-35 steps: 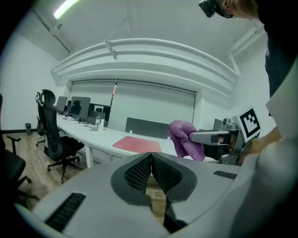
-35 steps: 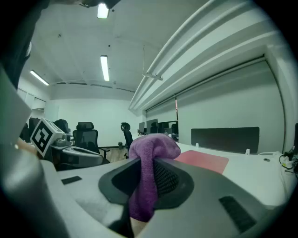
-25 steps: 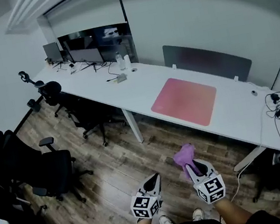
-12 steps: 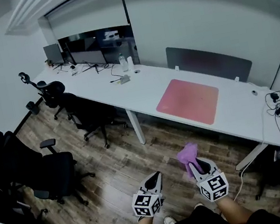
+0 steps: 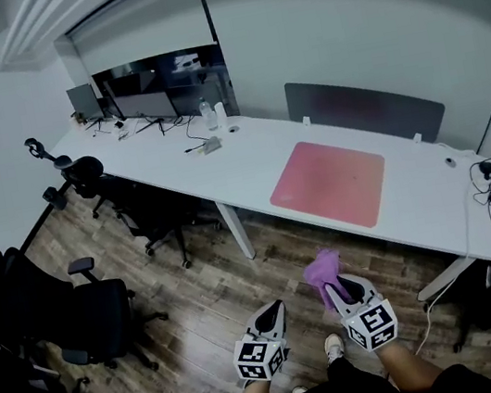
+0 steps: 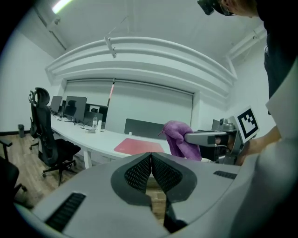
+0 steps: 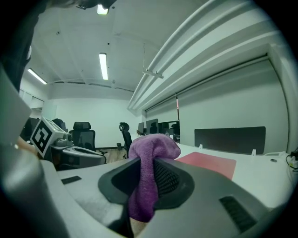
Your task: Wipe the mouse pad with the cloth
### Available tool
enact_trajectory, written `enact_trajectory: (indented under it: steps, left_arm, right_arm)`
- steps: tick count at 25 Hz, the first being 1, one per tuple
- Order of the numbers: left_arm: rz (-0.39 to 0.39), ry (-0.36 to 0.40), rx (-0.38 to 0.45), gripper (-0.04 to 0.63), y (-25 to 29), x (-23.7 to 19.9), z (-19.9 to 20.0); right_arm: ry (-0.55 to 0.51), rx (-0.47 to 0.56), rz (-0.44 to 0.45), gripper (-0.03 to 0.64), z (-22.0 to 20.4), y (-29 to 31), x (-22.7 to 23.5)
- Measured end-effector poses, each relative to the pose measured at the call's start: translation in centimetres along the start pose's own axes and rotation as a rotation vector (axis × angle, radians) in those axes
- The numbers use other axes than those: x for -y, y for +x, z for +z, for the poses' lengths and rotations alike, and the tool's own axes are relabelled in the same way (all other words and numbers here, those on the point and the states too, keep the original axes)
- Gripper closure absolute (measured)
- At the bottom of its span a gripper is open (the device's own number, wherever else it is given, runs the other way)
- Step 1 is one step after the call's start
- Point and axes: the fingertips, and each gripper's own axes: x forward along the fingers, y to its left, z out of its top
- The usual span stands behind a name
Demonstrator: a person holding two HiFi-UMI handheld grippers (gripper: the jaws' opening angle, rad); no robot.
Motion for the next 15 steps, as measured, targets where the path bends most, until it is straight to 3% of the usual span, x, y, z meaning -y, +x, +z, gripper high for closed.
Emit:
enact_trajectory:
  steps: [15]
  left_arm:
    - [0.081,0.022,-0.007,0.574,11.5,-4.3,4.1]
  right_arm:
    - [0.014,0.004,0.047,0.53,1.5,8.5,10.0]
